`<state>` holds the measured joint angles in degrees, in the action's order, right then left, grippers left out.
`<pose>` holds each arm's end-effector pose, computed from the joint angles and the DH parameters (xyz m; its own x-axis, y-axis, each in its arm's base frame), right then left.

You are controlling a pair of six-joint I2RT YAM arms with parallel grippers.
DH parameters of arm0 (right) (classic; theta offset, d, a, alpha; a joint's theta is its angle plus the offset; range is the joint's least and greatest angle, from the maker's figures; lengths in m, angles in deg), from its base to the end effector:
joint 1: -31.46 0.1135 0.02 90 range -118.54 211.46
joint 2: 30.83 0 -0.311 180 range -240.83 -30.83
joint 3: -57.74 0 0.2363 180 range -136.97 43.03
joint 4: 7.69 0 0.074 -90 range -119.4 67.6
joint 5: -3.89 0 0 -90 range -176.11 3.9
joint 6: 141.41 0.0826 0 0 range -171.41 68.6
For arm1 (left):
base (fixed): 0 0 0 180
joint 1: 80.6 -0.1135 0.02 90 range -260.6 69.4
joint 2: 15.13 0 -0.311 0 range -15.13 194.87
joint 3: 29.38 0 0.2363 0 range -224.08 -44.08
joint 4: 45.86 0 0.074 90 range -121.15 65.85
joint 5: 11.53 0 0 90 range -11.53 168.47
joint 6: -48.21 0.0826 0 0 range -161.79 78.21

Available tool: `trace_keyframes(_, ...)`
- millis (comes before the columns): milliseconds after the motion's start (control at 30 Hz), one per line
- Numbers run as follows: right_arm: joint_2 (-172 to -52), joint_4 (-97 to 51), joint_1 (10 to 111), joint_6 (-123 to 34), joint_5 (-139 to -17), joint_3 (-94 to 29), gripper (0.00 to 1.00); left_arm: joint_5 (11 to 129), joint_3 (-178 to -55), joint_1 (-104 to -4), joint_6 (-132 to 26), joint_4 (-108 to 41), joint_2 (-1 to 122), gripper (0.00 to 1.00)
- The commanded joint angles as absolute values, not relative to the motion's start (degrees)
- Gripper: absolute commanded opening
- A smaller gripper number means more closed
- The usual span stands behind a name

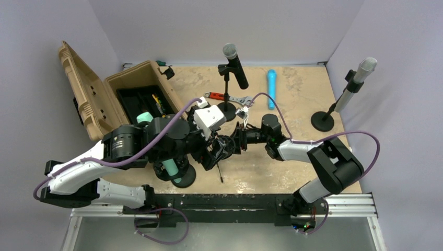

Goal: Remove the microphone from the stand

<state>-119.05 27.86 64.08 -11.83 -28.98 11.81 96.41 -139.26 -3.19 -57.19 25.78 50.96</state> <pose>0.2179 0.2219 0.2514 -0.7102 -0.0440 -0.7026 -0.7040 0.0461 0.7087 0.0683 -0.1891 0.4901 -0.3290 0.3139 -0.8906 0.8109 0.5773 -0.0961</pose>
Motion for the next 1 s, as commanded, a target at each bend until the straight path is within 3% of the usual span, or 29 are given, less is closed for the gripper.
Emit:
trace_keyframes(0, -120.0, 30.5, 64.4, -11.8, -26.8, 8.6, 0.52, 100.0, -138.4, -2.8, -56.0, 24.8, 48.9, 0.85)
trace_keyframes(333, -122.5, 27.1, 66.0, -13.3, -26.3, 3.6, 0.5, 98.9, -134.2, -2.8, -57.2, 22.5, 46.6, 0.87)
trace_keyframes(767, -122.3, 24.6, 66.5, -16.4, -28.6, 5.8, 0.49, 98.5, -133.1, -2.9, -56.9, 21.5, 45.0, 0.88)
trace_keyframes(967, -121.3, 23.8, 66.6, -16.7, -29.8, 5.9, 0.26, 98.5, -132.9, -2.9, -56.8, 21.2, 45.2, 0.88)
